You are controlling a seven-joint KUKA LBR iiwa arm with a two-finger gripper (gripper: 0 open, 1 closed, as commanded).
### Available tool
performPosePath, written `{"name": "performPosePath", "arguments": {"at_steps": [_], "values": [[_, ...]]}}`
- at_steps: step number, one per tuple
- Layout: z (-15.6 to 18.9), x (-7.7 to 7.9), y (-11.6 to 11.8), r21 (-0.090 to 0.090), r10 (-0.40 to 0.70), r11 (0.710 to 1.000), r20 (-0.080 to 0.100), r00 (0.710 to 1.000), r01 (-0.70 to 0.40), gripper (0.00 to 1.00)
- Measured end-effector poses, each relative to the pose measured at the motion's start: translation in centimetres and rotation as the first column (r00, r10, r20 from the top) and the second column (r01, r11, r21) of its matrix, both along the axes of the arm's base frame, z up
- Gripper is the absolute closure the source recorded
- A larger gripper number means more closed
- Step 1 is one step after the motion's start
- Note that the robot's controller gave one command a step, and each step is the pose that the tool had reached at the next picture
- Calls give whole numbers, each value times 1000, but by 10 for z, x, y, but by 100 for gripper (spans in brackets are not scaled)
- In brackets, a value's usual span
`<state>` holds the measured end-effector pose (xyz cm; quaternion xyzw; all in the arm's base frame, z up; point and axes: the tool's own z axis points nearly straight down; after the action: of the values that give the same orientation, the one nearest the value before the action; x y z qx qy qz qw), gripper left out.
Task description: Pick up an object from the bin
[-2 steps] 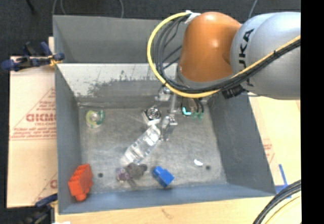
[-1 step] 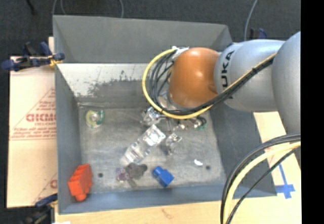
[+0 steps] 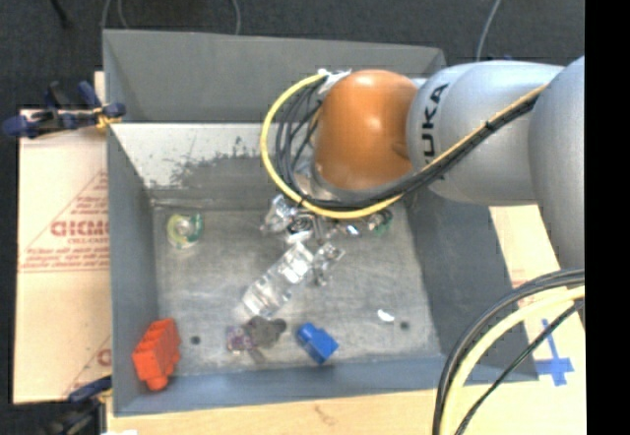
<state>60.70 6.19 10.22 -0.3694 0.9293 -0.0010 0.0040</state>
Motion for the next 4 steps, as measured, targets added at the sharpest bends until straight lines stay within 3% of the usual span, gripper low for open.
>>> {"name": "performPosePath", "arguments": {"at_steps": [1,2,3,4], "values": [[7,7,-11,-2,255,967,-1,967,-255,0],[-26,16,15,-9,474,881,4,881,-474,0],[-26,6,34,-7,459,888,6,888,-459,0],[-24,7,36,-5,456,890,10,890,-456,100]]}}
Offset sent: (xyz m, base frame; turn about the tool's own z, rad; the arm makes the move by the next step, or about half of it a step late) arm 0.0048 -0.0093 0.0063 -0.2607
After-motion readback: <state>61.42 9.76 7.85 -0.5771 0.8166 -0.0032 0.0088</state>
